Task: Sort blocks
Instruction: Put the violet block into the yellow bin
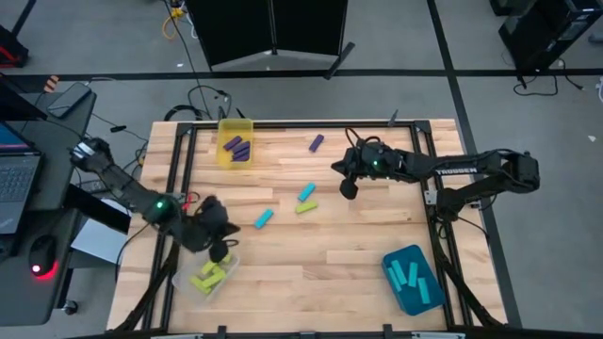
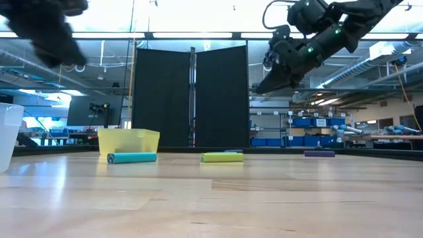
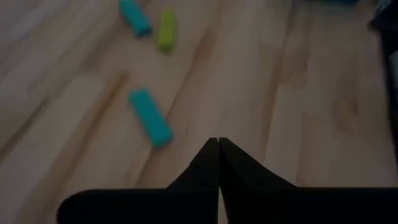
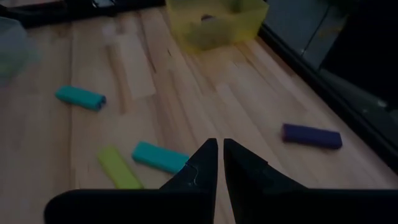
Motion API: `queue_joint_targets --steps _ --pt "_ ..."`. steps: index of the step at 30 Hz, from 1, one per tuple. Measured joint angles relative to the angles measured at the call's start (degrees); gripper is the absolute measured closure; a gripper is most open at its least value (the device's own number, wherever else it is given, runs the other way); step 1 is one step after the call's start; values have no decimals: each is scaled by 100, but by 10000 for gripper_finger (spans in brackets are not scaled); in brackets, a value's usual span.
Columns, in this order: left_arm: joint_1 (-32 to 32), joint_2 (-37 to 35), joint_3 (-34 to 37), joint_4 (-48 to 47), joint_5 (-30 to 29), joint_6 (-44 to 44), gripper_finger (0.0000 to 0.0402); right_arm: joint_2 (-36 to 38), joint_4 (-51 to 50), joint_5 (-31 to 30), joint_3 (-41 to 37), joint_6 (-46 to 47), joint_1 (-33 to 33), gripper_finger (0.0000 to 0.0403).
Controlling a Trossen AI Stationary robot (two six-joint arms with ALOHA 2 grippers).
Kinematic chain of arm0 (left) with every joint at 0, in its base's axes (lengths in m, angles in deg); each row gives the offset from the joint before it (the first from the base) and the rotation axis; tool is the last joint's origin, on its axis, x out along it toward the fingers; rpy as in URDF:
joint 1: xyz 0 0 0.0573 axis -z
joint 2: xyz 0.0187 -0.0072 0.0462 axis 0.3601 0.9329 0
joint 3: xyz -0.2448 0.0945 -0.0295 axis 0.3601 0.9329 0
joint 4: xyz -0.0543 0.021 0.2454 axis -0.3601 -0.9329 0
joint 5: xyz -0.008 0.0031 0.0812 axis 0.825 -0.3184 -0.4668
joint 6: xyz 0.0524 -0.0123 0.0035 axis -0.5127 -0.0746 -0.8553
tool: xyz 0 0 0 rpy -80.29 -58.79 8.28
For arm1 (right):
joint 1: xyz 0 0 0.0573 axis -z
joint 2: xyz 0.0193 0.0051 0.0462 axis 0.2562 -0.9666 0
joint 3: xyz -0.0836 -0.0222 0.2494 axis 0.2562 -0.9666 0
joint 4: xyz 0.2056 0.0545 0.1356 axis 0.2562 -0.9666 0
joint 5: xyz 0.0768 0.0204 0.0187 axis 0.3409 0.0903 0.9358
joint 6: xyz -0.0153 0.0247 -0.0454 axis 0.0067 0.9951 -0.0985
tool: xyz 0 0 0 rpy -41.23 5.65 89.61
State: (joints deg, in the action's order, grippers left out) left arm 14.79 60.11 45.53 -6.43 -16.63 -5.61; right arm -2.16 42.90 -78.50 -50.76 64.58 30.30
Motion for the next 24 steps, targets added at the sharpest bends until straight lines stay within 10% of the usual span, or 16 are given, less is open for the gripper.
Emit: queue_joint_targets --steps 11,24 --pt "-2129 -176 1042 3311 1689 -2698 399 0 -494 456 0 206 572 335" --pt "-3456 205 1263 4365 3074 -3665 398 0 -2684 143 1 -648 1775 264"
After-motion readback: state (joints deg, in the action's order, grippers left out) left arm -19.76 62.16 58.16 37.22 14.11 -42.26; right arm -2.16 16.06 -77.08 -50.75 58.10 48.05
